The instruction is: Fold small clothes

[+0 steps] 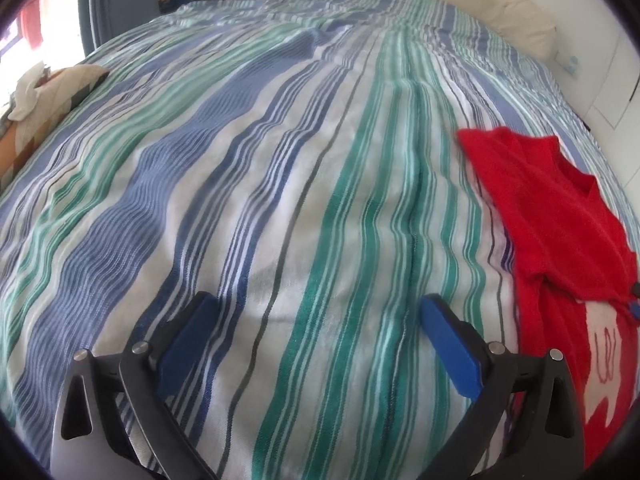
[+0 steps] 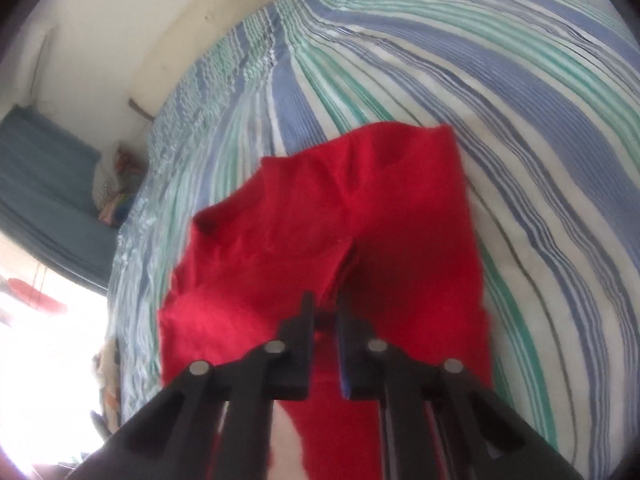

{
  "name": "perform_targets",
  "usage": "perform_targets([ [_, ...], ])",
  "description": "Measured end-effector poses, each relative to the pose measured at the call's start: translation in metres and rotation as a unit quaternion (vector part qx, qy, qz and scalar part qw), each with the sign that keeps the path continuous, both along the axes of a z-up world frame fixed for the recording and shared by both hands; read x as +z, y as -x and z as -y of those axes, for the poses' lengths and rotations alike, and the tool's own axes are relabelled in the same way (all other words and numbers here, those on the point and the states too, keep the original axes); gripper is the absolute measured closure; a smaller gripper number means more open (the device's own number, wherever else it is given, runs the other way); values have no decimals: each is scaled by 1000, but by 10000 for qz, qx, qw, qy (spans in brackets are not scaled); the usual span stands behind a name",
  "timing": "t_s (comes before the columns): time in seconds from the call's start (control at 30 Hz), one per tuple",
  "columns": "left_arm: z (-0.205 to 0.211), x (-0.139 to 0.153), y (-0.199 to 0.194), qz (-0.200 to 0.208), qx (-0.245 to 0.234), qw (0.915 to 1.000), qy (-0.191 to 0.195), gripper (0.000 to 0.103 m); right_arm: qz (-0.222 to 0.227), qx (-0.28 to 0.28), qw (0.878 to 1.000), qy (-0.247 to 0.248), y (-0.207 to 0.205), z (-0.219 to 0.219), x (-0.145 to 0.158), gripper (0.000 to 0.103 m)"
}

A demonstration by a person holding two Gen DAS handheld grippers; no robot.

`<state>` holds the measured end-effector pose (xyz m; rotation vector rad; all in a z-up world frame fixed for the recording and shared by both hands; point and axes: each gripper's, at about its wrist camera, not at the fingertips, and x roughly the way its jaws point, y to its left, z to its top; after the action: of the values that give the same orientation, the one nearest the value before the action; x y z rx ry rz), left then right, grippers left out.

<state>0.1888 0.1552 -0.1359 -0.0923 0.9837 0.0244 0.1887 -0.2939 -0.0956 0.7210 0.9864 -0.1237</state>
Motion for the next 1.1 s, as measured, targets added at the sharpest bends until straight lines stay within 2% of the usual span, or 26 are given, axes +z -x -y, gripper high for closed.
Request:
perform_targets([
  [0.03,6,-3,1,-15,-45,9997,-223,0,-208,-7,9997,137,1,2,-8,56],
  [0.07,10,-5,3,17,-75,9992,-401,0,-134,16,9999,81,7,8,-12,48],
  [0.13,15,-4,7,108,-77,9982,-584,0,322,52,9994,87,24,16,-5,46],
  [0.2,14,-6,6,85,-79,9981,-597,0,753,108,9959,497,53,25,10,35],
  [0.27,11,-8,2,-15,-76,9988,-491,0,1143,119,9870,1127,81,37,26,13],
  [0.33,8,-8,1,-37,-59,9992,-388,0,1298,52,9709,2012,109,52,31,5],
  [0.4,9,-8,2,-13,-58,9991,-418,0,1128,24,9506,2891,129,68,22,4],
  [0.43,10,-8,2,-8,-57,9990,-437,0,861,6,9444,3172,135,78,10,4],
  [0.47,10,-9,3,-4,-51,9990,-442,0,565,-12,9446,3234,139,89,-4,4],
  [0.5,10,-9,2,-6,-47,9990,-443,0,321,-79,9525,3029,144,102,-18,4],
  [0.53,10,-9,2,-7,-46,9990,-440,0,270,-159,9641,2637,148,114,-28,4],
  [0.57,10,-9,3,-6,-46,9990,-434,0,380,-214,9684,2456,151,120,-28,3],
  [0.6,10,-9,3,-6,-46,9991,-430,0,459,-265,9682,2447,154,123,-25,2],
  [0.77,10,-9,2,-6,-46,9991,-429,0,255,-209,9597,2790,147,115,-29,0],
  [0.93,10,-9,3,-7,-45,9991,-430,0,404,-238,9636,2633,151,119,-30,0],
  [1.1,10,-9,3,-7,-45,9991,-431,0,387,-238,9623,2680,150,115,-31,0],
])
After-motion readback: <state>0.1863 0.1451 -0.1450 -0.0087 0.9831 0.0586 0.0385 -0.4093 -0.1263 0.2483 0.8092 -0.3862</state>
